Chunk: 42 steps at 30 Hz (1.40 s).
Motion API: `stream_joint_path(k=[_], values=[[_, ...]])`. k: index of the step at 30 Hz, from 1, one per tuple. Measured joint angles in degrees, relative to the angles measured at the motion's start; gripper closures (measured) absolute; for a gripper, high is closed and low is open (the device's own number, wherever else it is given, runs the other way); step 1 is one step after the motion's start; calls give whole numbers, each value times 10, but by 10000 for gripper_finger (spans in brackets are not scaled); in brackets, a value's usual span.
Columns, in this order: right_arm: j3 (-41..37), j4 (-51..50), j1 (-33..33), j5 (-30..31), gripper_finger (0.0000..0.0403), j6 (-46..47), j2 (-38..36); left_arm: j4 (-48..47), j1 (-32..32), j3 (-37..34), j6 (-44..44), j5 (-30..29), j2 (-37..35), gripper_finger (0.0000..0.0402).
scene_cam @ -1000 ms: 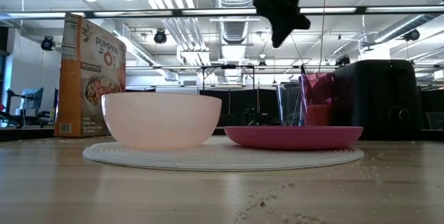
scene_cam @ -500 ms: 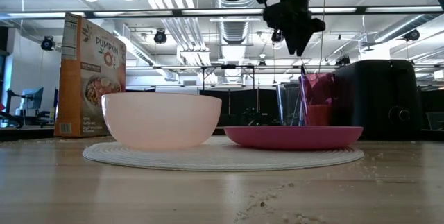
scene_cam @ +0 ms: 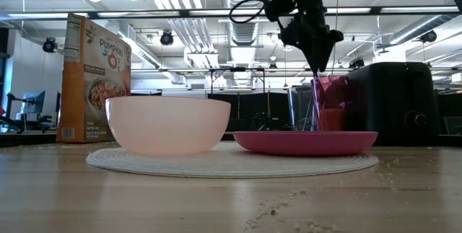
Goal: Arrange a breakfast setting
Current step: Put the red glass of milk on the white table mat at the top of the pink plate
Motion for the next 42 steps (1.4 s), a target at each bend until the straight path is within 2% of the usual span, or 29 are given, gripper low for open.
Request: stream_joint_path(k=[21,27,35,42], values=[[-82,66,-43,-3,275,-37,0,-10,0,0,5,0,-2,293],[-94,76,-43,-8,310,-46,-1,-10,0,2,5,0,-2,293],[-94,80,-43,-39,387,-69,-1,-11,0,19,5,0,-2,293],[-94,68,-43,-89,393,-68,-1,-13,0,30,5,0,-2,293]])
